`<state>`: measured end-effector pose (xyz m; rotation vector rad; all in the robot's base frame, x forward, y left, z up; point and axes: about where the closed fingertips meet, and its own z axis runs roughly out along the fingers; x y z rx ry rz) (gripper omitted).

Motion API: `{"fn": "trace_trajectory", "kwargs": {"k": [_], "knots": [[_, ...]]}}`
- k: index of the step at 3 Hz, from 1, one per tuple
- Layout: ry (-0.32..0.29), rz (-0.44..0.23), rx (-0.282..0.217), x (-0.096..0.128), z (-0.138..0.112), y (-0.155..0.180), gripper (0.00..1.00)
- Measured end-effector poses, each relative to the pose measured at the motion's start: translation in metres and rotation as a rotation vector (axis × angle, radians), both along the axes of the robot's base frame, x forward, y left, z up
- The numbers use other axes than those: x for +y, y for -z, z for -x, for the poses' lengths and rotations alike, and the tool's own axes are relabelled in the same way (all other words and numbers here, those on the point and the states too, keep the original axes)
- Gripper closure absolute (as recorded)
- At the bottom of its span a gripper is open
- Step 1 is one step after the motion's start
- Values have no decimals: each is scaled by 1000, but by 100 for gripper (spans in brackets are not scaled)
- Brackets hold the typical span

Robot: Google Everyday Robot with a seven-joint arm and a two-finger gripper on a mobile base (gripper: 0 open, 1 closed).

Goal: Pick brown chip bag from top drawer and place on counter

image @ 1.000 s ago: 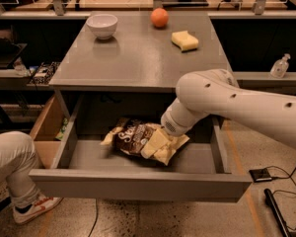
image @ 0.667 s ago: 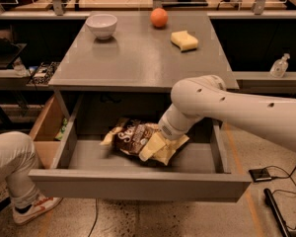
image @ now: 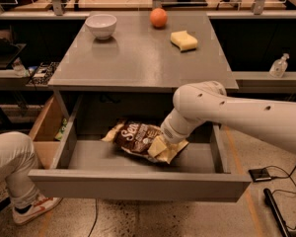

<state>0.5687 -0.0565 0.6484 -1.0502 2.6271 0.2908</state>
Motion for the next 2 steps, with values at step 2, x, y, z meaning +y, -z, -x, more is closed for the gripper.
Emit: {"fn": "trace_trajectory", "kwargs": {"k": [2], "knots": [[53,-10,-124,-37,13,-53,87]]}}
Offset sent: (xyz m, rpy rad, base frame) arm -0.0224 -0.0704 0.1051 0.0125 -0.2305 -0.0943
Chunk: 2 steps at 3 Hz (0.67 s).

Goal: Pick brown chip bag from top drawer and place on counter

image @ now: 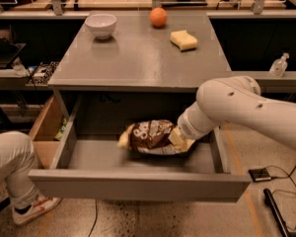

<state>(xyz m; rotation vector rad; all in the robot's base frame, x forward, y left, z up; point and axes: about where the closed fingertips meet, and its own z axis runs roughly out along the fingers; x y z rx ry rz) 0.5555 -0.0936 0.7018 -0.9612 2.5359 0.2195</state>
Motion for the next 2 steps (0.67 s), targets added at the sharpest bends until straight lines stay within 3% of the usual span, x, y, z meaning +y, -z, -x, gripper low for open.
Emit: {"fn": "trace_trajectory", "kwargs": {"k": [1,2], "knots": [[31,29,-115,-22,10,-54,100],[31,29,-115,-22,10,-54,100]]}}
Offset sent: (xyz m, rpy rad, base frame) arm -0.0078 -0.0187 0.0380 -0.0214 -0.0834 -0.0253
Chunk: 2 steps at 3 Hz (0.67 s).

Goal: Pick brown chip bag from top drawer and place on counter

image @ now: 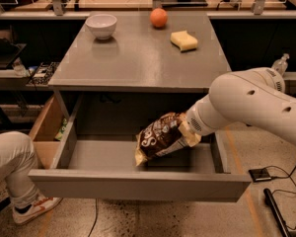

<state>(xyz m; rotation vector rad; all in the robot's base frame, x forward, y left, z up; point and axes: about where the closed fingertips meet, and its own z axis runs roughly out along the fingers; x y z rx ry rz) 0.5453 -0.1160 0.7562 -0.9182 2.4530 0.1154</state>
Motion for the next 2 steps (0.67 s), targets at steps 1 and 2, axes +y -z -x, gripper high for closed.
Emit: {"fn": "trace_trajectory", "kwargs": {"k": [1,2], "knots": [[28,-1,-46,-10,1,-17,100],[90,29,-167,-33,13,-59,100]]}}
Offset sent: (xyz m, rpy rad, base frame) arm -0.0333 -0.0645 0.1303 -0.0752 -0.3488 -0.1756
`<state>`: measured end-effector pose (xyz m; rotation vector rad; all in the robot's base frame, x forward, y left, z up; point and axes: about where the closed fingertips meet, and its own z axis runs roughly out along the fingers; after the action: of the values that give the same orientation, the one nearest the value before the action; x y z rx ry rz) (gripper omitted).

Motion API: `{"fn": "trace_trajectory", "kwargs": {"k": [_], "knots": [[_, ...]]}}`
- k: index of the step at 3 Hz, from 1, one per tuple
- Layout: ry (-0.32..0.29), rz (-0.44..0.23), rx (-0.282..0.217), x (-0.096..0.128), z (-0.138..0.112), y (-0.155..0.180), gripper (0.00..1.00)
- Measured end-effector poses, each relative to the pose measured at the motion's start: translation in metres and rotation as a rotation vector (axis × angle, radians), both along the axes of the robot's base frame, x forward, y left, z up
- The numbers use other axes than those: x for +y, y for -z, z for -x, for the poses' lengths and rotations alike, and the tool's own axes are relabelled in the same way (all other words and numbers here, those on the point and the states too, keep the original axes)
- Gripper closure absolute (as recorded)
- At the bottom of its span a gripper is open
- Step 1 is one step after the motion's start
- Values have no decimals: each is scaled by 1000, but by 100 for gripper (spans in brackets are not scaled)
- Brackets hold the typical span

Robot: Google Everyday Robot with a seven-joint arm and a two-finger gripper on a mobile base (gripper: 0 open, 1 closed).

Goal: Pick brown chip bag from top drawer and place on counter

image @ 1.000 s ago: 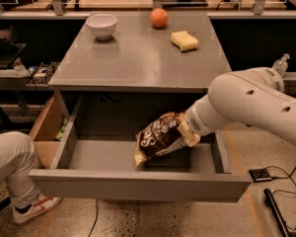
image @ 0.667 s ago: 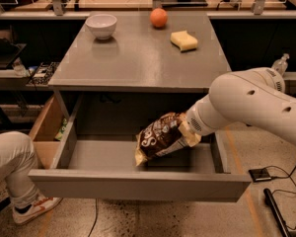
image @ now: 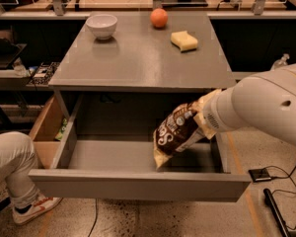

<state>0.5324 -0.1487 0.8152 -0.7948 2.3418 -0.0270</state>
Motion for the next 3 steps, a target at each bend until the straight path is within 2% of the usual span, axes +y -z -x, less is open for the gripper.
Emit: {"fn": "trace_trajectory", "kwargs": {"k": [1,2,3], "knots": [[32,74,-143,-15,9,-60,100],[32,74,-143,-15,9,-60,100],[-8,83,-210,-13,-8,-78,100]]}}
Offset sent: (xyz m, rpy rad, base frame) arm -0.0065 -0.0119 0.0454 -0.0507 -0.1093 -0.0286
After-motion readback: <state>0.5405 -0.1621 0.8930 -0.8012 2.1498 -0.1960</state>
